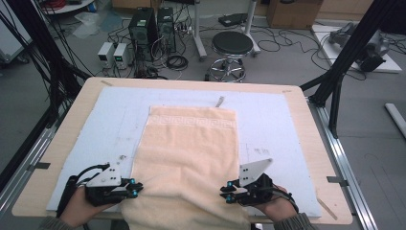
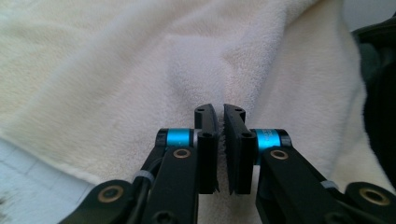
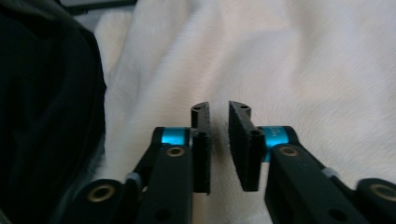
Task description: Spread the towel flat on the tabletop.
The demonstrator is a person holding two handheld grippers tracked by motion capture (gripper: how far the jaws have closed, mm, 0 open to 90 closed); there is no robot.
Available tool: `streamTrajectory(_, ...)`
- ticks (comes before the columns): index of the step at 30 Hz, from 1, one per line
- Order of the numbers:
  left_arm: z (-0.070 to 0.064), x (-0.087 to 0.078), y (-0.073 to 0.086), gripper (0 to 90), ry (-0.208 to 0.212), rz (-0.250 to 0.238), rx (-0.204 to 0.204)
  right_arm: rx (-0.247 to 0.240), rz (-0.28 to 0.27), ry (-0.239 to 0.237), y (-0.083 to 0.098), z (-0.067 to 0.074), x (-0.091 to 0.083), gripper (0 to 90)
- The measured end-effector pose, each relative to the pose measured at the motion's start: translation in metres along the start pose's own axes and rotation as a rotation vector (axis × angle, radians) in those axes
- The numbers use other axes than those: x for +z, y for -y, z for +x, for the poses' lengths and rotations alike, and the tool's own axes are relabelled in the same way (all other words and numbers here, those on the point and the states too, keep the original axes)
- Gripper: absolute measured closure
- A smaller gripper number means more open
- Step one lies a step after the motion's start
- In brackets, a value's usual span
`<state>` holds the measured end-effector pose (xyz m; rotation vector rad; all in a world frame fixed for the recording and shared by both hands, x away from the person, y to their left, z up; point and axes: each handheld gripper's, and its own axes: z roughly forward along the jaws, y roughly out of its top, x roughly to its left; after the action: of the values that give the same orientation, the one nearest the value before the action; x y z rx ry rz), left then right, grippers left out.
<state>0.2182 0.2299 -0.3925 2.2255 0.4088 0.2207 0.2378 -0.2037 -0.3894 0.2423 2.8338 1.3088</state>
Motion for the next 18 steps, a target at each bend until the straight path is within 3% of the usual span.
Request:
streamTrajectory(2, -0.001, -0.006, -0.001, 71.6, -0.024, -0.021, -0.013, 0.007, -0.009, 0.045, 0.000, -0.003, -0.006, 71.4)
streamTrajectory(5, 0.005, -0.001, 0.003, 64.4, -0.029, -0.016, -0.036, 0.028, 0.040, 0.121, 0.003, -0.019, -0.002, 67.3)
streamTrajectory(9, 0.013, 0.021, 0.013, 58.8, 0.009, 0.022, -0.067, 0.066, 0.100, 0.150, 0.011, -0.039, 0.011, 62.4)
streamTrajectory(11, 0.013, 0.033, 0.016, 59.5, 0.040, 0.058, -0.060, 0.094, 0.138, 0.147, 0.017, -0.049, 0.020, 60.9)
streamTrajectory(14, 0.008, 0.042, 0.017, 73.5, 0.077, 0.088, -0.020, 0.104, 0.188, 0.137, 0.021, -0.056, 0.031, 62.0)
streamTrajectory(17, 0.005, 0.040, 0.017, 78.2, 0.107, 0.101, 0.008, 0.097, 0.182, 0.138, 0.021, -0.057, 0.031, 66.2)
streamTrajectory(18, 0.003, 0.039, 0.017, 78.0, 0.123, 0.094, -0.004, 0.102, 0.178, 0.135, 0.022, -0.059, 0.030, 67.1)
